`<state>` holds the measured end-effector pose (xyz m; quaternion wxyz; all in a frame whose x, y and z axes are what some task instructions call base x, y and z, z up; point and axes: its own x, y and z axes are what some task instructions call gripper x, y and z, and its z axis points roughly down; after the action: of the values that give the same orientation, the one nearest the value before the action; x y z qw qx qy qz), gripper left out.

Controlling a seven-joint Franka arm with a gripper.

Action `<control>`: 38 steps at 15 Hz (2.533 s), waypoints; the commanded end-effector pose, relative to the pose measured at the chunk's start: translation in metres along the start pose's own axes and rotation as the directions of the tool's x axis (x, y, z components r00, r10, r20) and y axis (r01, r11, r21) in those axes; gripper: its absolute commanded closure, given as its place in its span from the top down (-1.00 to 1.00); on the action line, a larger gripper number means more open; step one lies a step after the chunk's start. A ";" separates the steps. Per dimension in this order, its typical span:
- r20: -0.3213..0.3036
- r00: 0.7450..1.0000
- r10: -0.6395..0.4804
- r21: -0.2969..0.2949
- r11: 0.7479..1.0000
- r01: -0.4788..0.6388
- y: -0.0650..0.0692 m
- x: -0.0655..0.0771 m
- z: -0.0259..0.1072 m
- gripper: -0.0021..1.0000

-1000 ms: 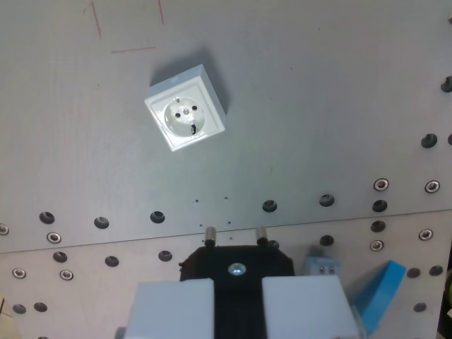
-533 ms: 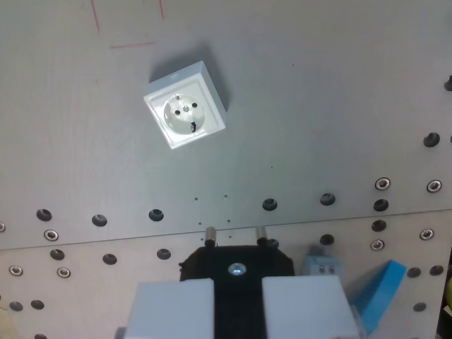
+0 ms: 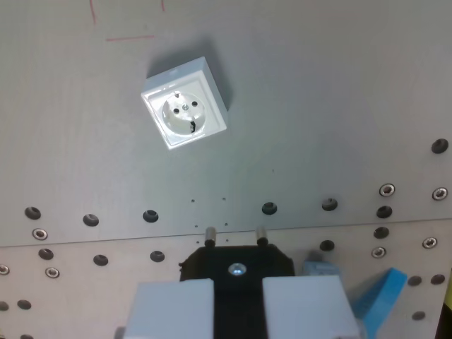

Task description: Move above the white socket

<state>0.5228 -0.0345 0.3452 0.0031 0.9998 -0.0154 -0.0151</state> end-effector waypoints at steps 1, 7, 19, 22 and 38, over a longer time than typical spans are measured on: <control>-0.115 0.989 -0.088 -0.004 0.996 0.088 -0.003 -0.007 0.017 -1.00; -0.102 0.984 -0.146 -0.011 0.989 0.145 -0.008 -0.012 0.048 -1.00; -0.089 0.961 -0.260 -0.021 0.966 0.259 -0.021 -0.022 0.109 -1.00; -0.091 0.955 -0.284 -0.023 0.959 0.283 -0.024 -0.026 0.124 -1.00; -0.094 0.935 -0.342 -0.030 0.940 0.341 -0.038 -0.037 0.206 -1.00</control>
<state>0.4857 0.0024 0.1464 0.0025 0.9916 0.1276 -0.0201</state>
